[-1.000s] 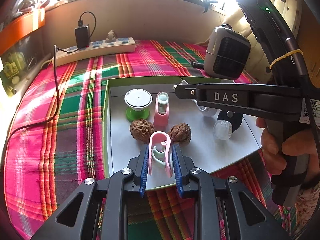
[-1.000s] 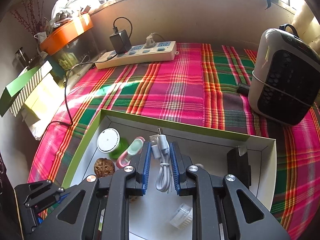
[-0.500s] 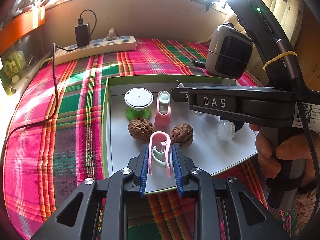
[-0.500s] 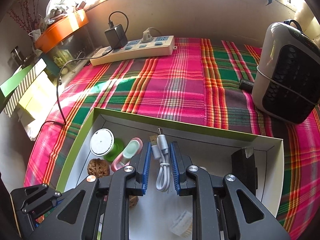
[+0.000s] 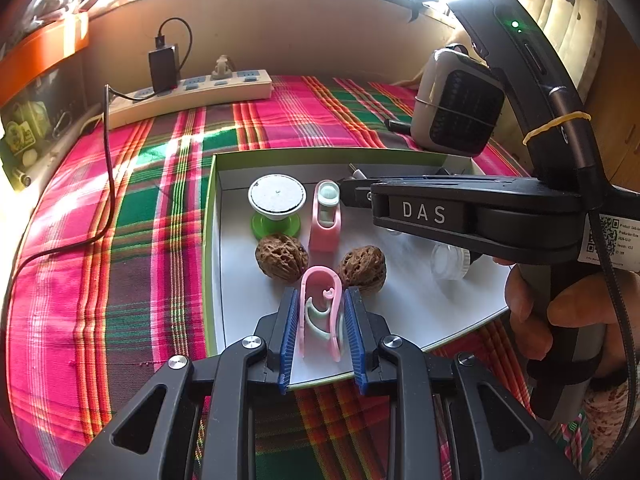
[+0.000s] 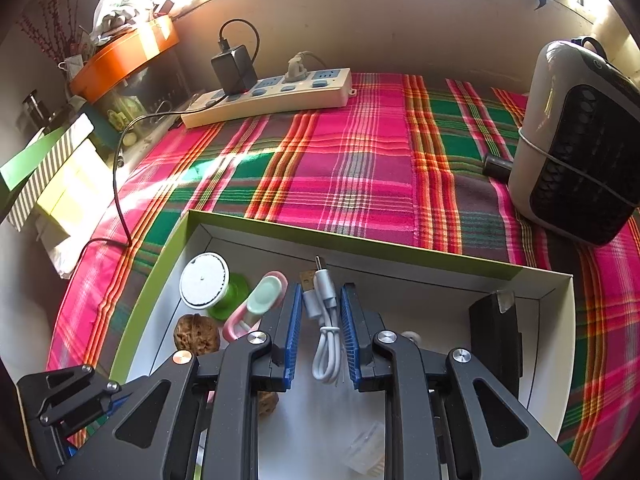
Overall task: Organize objects
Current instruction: 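Lower the pink clip and white cable onto the box floor and open both grippers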
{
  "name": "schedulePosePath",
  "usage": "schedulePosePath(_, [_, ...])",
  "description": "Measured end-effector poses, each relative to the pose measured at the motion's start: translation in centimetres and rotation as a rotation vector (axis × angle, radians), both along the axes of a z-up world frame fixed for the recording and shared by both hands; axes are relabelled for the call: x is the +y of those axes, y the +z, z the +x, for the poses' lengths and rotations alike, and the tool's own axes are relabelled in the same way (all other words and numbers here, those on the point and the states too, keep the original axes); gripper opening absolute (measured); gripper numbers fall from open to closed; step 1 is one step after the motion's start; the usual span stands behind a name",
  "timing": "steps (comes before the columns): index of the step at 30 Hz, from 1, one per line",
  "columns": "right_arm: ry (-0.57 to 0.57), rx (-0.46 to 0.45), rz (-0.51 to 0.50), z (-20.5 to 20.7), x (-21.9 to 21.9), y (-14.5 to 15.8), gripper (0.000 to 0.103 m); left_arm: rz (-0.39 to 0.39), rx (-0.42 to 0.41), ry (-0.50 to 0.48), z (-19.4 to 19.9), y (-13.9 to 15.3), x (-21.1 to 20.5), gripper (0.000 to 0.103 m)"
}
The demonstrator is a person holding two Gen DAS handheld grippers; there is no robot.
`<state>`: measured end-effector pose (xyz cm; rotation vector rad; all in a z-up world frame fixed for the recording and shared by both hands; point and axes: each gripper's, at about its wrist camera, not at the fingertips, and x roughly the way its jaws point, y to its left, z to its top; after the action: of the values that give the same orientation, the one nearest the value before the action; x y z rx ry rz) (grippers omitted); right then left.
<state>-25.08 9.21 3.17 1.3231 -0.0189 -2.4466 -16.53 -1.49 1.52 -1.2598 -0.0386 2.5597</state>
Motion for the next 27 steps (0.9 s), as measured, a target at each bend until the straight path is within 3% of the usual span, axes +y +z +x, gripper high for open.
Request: schedulePosePath(27, [-0.01,-0.004,-0.008,0.06,0.1,-0.13,0.022,-0.002,-0.003,0.003,0.01,-0.2,-0.02,0.028])
